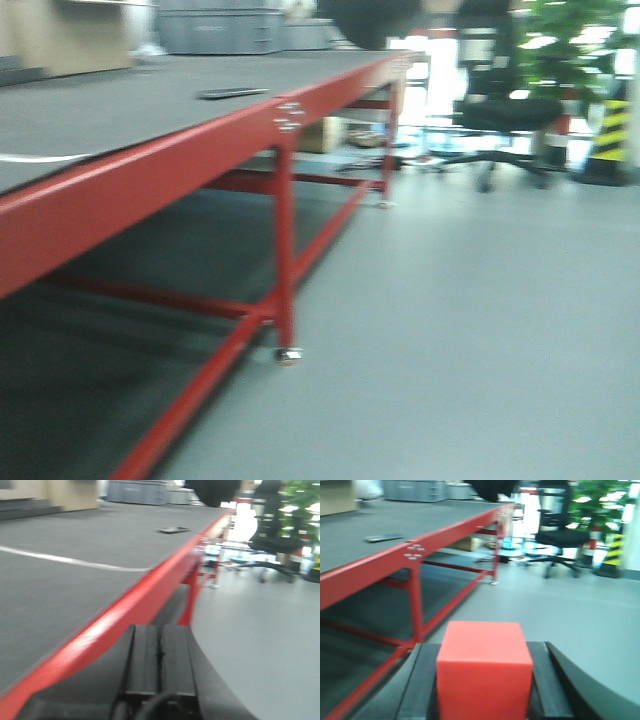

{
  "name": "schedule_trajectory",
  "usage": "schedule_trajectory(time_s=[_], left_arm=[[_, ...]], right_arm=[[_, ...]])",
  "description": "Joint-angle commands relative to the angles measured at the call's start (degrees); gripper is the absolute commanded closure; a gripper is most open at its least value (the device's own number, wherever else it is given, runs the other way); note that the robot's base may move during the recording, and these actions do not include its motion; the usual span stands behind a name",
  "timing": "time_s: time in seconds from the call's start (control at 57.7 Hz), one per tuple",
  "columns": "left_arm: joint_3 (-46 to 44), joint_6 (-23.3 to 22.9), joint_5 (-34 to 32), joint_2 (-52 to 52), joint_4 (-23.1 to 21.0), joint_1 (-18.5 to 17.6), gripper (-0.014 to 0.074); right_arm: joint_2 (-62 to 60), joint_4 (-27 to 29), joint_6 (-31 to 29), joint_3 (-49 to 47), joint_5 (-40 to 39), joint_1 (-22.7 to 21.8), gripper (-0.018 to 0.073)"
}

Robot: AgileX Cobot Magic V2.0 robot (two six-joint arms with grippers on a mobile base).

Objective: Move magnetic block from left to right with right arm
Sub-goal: 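Drive the base to the other table holding the cube in the right gripper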

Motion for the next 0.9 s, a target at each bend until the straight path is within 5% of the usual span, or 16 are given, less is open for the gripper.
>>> schedule_trajectory(time_s=[0.0, 0.884], left_arm=[[0.5, -0.4, -4.6, -0.6, -0.1, -0.3, 0.0722], [0.5, -0.4, -4.6, -0.6, -0.1, -0.3, 0.0722]], right_arm=[[0.4, -0.6, -0.5, -1.8, -5.7, -0.4, 0.0246], [0.4, -0.6, -0.5, -1.8, -5.7, -0.4, 0.0246]])
